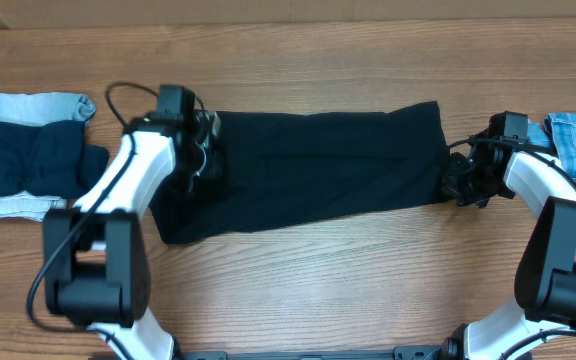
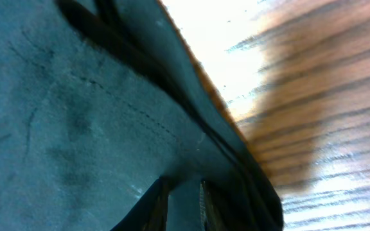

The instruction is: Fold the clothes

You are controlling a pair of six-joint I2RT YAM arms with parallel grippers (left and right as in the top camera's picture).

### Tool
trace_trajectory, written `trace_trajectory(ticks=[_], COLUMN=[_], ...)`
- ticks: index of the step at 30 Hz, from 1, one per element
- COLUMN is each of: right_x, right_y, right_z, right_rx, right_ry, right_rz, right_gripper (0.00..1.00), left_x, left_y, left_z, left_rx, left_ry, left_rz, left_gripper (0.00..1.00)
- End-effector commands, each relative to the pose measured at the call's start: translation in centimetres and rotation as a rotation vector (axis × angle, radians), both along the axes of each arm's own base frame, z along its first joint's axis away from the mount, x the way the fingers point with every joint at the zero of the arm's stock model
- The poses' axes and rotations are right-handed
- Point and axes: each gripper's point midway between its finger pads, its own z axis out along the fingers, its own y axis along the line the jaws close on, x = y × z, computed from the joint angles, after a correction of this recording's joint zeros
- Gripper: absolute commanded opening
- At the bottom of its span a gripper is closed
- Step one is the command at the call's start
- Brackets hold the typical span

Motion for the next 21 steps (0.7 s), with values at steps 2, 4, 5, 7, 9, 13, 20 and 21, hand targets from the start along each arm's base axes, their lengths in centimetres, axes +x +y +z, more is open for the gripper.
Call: trace_trajectory(ticks=[2,4,5,7,9,13,20,21], right_x=[-1.0,-1.6,-1.7,-1.9,-1.8,-0.8,4.6,4.8], right_y=[-0.7,-0.7,-0.8,-0.8,-0.8,-0.6,0.6,0.6], right_z=[-0.4,-0.5,-0.6,-0.6,-0.6,0.5,10.8,11.1], right_rx=[-0.049,-0.049,-0.056,-0.058,-0.058,-0.046,0.004,-0.006], right_ry=[0.046,0.069,0.077,0.082,0.082,0.041,-0.288,-0.299], right_rz=[-0.013,-0.013,-0.014,-0.014,-0.014,-0.004,0.119,0.137], right_gripper=[0.2,0.21,0.21,0.2,0.2,0.29,0.77,0.81], left_x=[0.3,1.1,1.6,2.7,4.2,6.6,7.2,7.2], left_y=[-0.7,-0.1,0.5,1.7,2.4,1.7,0.3,0.0], left_z=[-3.2,-3.8,-3.9,-3.7,-2.5,2.0,10.8,11.4], left_rx=[-0.033,-0.008,0.012,0.056,0.058,0.008,-0.038,-0.053], left_ry=[0.02,-0.004,-0.022,-0.06,-0.095,-0.134,-0.112,-0.114], left_rz=[-0.037,-0.024,-0.014,0.009,0.028,-0.001,-0.008,-0.013], left_gripper=[0.17,0.19,0.19,0.2,0.23,0.34,0.42,0.42])
